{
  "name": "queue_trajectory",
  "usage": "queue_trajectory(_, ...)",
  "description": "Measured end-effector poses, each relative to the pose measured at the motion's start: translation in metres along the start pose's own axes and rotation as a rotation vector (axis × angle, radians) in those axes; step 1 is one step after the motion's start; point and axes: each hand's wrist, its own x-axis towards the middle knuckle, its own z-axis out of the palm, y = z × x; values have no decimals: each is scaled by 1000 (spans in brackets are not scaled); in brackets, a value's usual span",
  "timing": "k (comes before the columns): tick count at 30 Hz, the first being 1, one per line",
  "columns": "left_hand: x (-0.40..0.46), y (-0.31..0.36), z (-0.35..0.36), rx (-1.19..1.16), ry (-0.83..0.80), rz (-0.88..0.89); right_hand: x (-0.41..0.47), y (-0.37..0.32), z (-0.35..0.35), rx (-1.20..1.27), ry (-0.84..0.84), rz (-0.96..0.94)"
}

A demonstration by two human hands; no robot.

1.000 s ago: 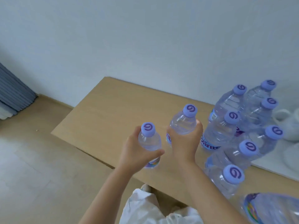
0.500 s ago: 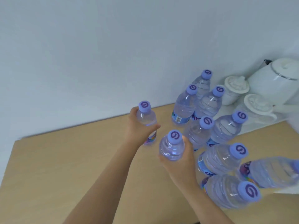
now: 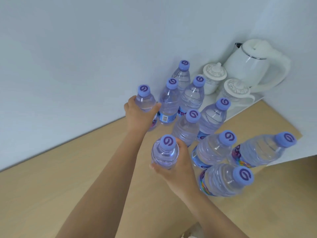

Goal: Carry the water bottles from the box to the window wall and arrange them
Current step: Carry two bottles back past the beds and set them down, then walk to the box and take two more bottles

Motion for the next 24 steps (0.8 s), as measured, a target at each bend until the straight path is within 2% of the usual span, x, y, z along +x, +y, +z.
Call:
queue_trajectory(4,-24,6,-9,-17,-52,-106,-20,9,-1,49,33,38)
queue_trajectory(6,-41,18,-19,-34,-61,-102,-33,12,-3,25,24,32)
queue_trajectory(10,-80,64,-41,-120,-84,114,-58,14,-10,-39,-92,75)
queue_trajectory(14,-134,109,-34,-149,-153,378,-82,0,-42,-62,-122,-65)
queue_trajectory(19,-204,134,25,-58,-325,500,-121,-15,-120,-62,23,-287)
queue_trajectory(24,-266,139,111,83,-465,511,-160,15,-230,-179,262,-242)
